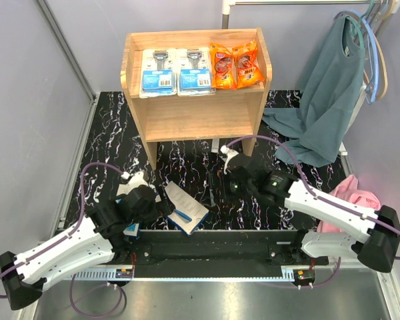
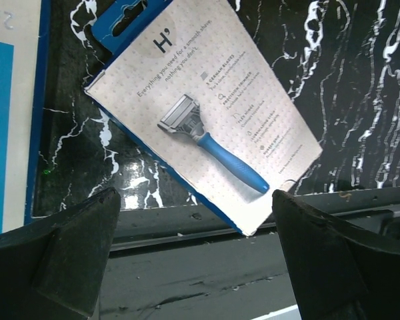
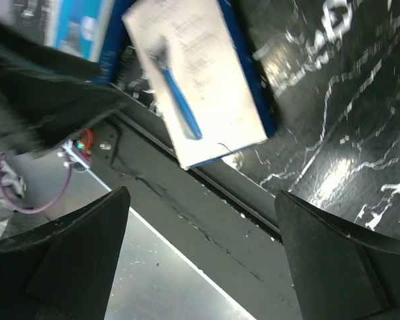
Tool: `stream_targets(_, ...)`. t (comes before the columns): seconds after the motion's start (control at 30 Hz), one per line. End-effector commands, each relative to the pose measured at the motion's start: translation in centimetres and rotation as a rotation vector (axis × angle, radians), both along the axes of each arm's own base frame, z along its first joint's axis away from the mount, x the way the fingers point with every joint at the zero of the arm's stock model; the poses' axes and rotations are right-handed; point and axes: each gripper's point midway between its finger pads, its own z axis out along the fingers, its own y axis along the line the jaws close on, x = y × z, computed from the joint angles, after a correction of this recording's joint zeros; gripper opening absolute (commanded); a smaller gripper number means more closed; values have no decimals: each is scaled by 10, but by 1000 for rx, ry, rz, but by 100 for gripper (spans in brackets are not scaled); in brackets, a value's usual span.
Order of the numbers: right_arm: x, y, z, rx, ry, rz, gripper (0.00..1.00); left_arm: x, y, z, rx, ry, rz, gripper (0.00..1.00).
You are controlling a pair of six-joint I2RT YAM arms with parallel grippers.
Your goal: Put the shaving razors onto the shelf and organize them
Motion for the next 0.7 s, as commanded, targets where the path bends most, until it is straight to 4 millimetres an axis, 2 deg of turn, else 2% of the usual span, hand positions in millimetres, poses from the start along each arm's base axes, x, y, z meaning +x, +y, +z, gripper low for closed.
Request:
stream_targets(0.0, 10, 18, -20, 41, 56, -85, 100, 1, -8, 7, -70, -5, 19, 99)
stream_targets(0.17, 14, 26, -50, -14, 95, -80, 100, 1, -9, 6, -67, 5, 22, 99)
stream_targets(0.23, 18, 32, -52, -6, 92, -79, 100, 0, -10, 6, -72, 9, 25, 99)
stream_targets(0.27, 18, 34, -60, -21, 101, -71, 100, 0, -10, 6, -80, 14, 33, 99)
stream_targets(0.33, 19, 43, -62, 10, 109, -49, 100, -1, -11, 3, -84, 31, 41, 99)
stream_targets(0.37, 20, 47, -69, 4, 127, -49, 100, -2, -12, 3, -92, 38, 50, 99)
stream_targets(0.43, 24, 53, -70, 15, 130, -45, 100, -3, -12, -2, -91, 56, 58, 99)
stream_targets(0.67, 45, 52, -94, -16, 159, -77, 100, -7, -18, -18, -106, 111, 78, 97)
